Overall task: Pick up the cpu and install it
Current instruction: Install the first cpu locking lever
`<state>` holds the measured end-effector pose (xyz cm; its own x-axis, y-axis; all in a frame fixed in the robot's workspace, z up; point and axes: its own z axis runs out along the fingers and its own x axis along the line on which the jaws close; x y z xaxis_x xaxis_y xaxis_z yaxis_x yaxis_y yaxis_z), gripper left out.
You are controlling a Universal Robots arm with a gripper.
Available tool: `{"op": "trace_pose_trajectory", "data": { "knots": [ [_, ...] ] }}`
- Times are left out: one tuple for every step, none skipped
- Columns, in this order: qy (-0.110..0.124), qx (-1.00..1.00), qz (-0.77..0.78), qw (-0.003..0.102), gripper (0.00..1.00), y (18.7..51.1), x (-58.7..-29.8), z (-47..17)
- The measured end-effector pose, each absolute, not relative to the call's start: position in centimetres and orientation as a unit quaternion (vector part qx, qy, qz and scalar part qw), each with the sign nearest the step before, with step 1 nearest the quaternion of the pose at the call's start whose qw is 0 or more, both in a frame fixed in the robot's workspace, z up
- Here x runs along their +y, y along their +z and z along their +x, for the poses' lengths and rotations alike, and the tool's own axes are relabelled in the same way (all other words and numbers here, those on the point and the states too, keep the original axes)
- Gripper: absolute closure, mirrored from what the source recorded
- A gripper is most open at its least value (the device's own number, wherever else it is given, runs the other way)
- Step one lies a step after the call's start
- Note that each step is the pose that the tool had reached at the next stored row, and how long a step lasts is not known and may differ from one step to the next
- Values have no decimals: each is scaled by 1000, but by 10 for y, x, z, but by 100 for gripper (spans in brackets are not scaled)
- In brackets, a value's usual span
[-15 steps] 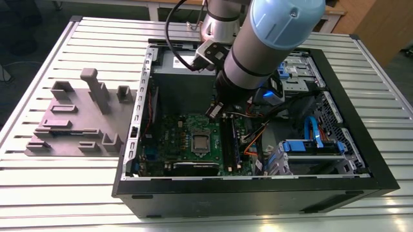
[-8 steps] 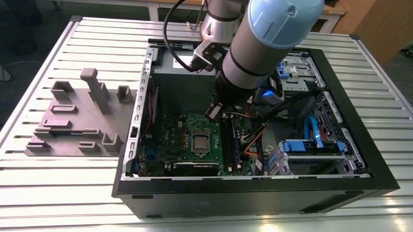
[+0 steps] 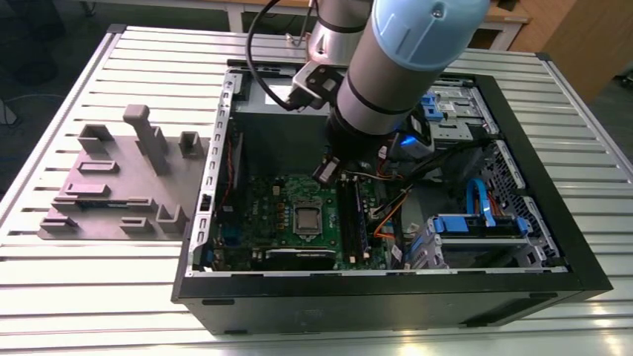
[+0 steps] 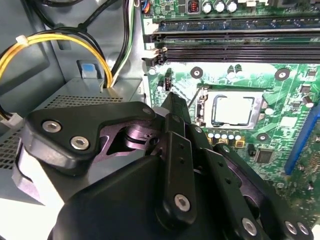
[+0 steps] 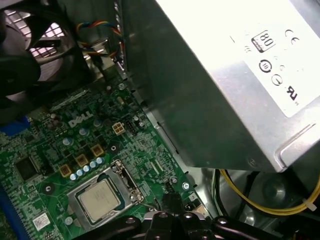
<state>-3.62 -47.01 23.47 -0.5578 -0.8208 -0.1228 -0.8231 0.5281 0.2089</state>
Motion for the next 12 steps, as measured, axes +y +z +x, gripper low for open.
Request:
{"op": "trace_pose_trajectory", "data": {
  "knots": [
    [121,872,-474,4,90,235,-470,-36],
    [120,871,-477,4,90,235,-470,-36],
    [119,869,-480,4,90,235,-470,-37],
    [117,868,-483,3,90,235,-470,-37],
    [116,866,-486,2,90,235,-470,-37],
    [115,864,-489,2,90,235,-470,-37],
    [115,863,-492,3,90,235,-471,-38],
    [114,862,-494,3,90,235,-471,-38],
    [114,861,-495,3,90,235,-471,-38],
    [114,861,-496,4,90,235,-472,-38],
    [113,861,-496,4,90,235,-472,-39],
    [113,860,-497,5,90,235,-473,-39]
  ]
}}
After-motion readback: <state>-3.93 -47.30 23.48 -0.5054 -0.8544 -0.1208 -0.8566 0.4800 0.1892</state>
